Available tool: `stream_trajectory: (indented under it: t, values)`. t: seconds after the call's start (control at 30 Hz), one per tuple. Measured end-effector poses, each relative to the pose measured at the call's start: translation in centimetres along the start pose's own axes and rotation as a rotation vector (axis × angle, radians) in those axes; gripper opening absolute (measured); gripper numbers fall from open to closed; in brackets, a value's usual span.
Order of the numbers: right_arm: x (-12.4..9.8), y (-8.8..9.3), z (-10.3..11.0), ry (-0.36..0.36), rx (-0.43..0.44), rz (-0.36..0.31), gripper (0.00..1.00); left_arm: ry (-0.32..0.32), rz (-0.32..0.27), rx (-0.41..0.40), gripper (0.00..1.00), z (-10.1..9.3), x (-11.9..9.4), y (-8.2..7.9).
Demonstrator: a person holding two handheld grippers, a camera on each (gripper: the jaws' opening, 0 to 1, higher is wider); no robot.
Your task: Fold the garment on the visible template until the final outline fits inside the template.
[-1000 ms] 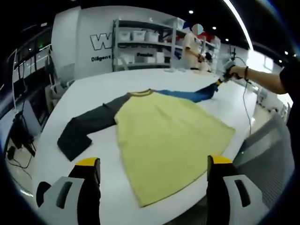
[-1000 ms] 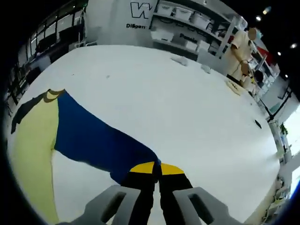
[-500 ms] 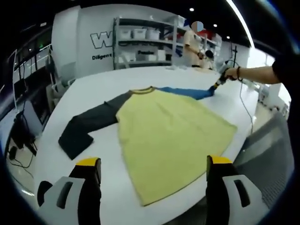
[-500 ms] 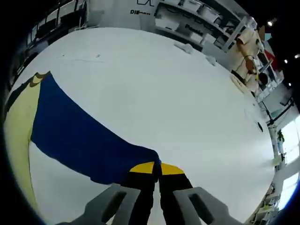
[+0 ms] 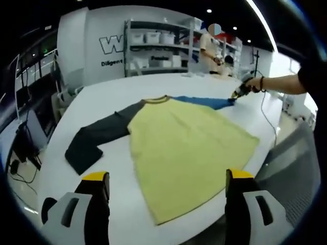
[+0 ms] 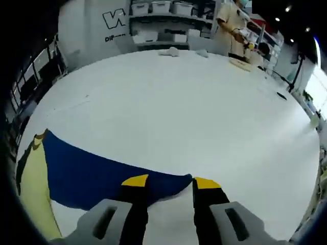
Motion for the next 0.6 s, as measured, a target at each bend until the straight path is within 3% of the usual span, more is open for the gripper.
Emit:
stream_trajectory:
  t: [0.13,0.3,0.4,0.53,0.6]
  values:
    - [-1.0,0.6,0.7,-0.047,0.083,0.028,0.3,0.002,-0.011,0.005,0.91,0.0,-0.1,-0.1]
    - [-1.5,0.9,2.1,-0.091,0.116,0.033,0.32,0.002,-0.025,0.011,0.91,0.0,-0.2,-0.2]
    - [-1.4,0.9,3.1,-0.097,0.074,0.026,0.33,0.004,-0.025,0.014,0.9,0.0,-0.1,-0.2]
    - [0.2,0.1,4.2,-0.088,-0.072,-0.005,0.32,0.001,-0.034,0.014,0.9,0.0,-0.2,-0.2]
    - [0.9,0.1,4.8,-0.073,-0.091,-0.004,0.31,0.004,-0.032,0.01,0.9,0.1,-0.1,-0.2]
Point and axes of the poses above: the point that each gripper's makers call its tool centre point, and the gripper's own axes: x roughly forward along the fingers, z roughly to its left, y roughly out of its underside, the point moved 10 cm from there along -x, roughly backward along the fingers, and after that the axes turned 11 degrees about y, right-handed, at the moved point
